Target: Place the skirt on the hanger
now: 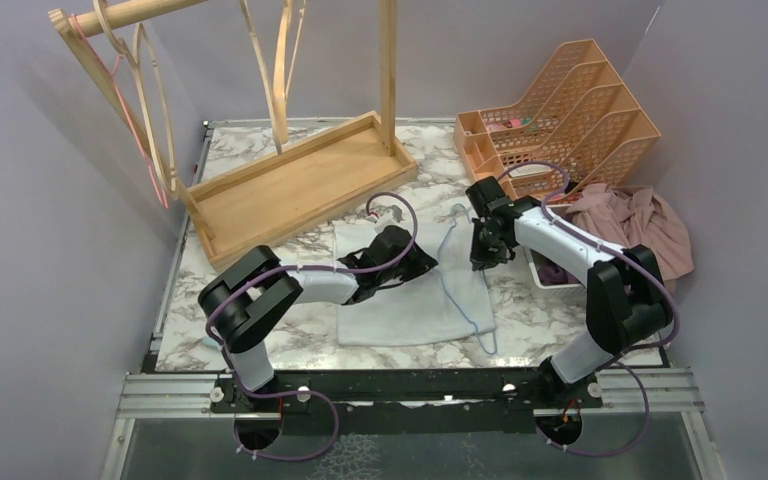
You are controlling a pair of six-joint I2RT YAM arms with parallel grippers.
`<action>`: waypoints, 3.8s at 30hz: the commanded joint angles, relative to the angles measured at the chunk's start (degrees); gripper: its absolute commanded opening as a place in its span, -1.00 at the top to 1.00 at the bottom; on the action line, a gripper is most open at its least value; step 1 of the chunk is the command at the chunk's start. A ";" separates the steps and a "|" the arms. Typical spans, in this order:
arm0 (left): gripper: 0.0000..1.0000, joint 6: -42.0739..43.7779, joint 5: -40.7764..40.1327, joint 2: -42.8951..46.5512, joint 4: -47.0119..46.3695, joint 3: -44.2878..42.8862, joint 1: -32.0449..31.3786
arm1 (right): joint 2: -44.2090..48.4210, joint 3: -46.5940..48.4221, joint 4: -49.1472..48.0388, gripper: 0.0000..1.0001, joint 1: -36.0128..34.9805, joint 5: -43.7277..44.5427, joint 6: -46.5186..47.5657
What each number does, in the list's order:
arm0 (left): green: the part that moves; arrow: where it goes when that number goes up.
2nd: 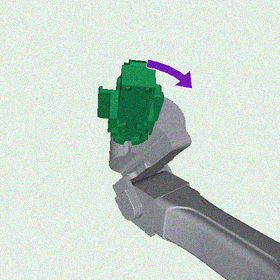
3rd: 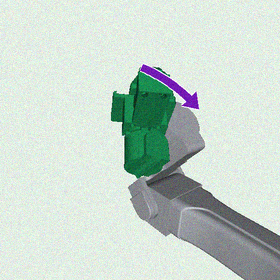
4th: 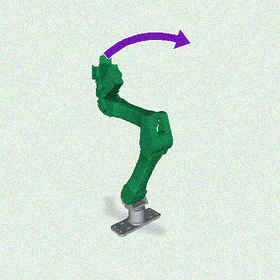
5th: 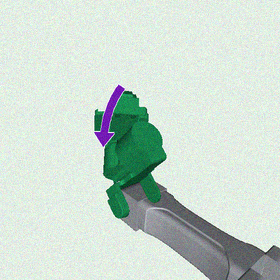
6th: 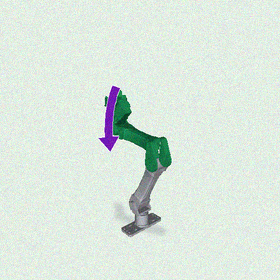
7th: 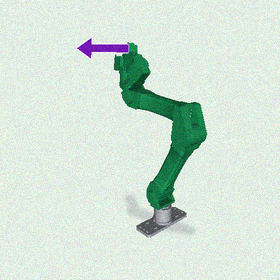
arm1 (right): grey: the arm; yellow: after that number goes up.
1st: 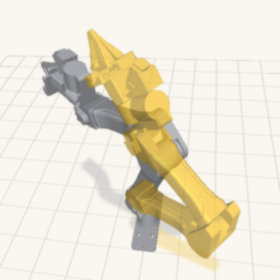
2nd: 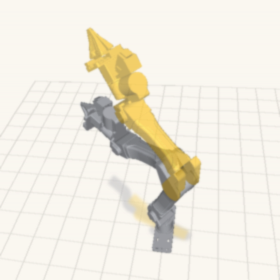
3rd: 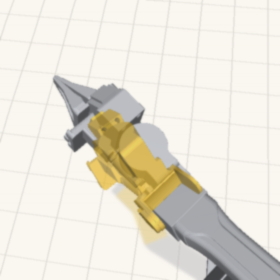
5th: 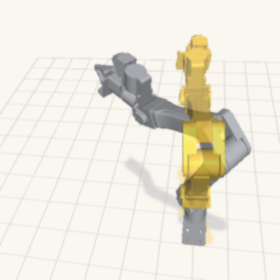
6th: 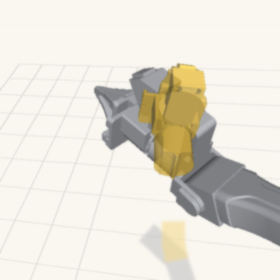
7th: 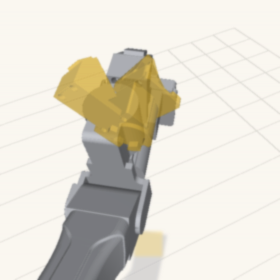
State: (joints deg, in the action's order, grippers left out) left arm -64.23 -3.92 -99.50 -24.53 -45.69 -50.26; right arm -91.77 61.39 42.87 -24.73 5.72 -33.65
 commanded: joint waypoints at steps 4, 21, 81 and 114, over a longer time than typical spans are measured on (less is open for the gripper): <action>1.00 5.31 -3.74 3.82 14.21 0.47 0.47 | 1.69 -0.22 4.00 0.99 0.12 8.14 -1.65; 1.00 19.35 6.37 12.27 27.72 1.04 6.77 | -0.20 3.46 4.41 0.99 0.12 7.07 5.46; 1.00 12.63 4.25 20.28 50.89 -22.96 11.95 | 33.84 -5.83 -8.32 -0.28 -10.93 -5.64 5.64; 1.00 10.03 -14.22 9.32 52.57 -22.71 1.48 | 20.88 -16.26 -1.75 -0.10 -10.95 -3.69 -9.19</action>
State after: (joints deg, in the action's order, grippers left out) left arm -54.13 -14.59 -90.13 25.08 -66.13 -48.51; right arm -74.32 41.82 39.99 -35.53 0.36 -44.91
